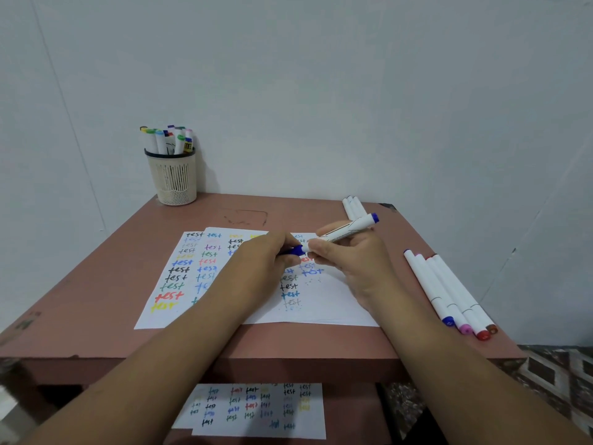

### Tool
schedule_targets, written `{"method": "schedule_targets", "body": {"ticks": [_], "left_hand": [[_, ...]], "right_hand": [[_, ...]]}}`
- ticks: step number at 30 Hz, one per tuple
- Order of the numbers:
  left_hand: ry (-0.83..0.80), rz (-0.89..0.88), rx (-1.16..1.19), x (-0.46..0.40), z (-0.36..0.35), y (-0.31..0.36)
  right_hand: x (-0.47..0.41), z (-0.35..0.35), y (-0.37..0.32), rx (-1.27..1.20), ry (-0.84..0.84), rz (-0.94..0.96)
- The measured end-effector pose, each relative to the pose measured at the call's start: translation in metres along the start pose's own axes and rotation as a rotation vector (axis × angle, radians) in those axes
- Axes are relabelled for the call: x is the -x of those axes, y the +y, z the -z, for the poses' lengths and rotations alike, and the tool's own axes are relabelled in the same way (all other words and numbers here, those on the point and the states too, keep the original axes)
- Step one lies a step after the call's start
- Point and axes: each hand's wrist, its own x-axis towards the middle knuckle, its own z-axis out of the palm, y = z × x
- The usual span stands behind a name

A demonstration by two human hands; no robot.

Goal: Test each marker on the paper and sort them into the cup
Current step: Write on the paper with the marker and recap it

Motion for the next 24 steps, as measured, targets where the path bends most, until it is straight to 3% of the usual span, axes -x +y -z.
{"method": "schedule_targets", "body": {"ticks": [10, 14, 18, 20, 24], "left_hand": [[0.038, -0.140, -0.079, 0.008, 0.003, 0.000], [0.054, -0.099, -0.177, 0.002, -0.002, -0.005], [0.184, 0.052, -0.520, 0.000, -0.004, -0.010], [0.120, 0.151, -0.618, 0.001, -0.004, -0.010], [-0.012, 0.157, -0.635, -0.001, 0.004, 0.000]], "right_hand": [[0.002, 0.001, -0.001, 0.053, -0.083, 0.007], [-0.001, 0.002, 0.002, 0.077, -0.090, -0.041], [-0.006, 0.006, 0.004, -0.026, 0.015, -0.080], [-0.007, 0.011, 0.006, -0.134, 0.088, -0.105], [-0.008, 0.017, 0.007, -0.134, 0.192, -0.101]]}}
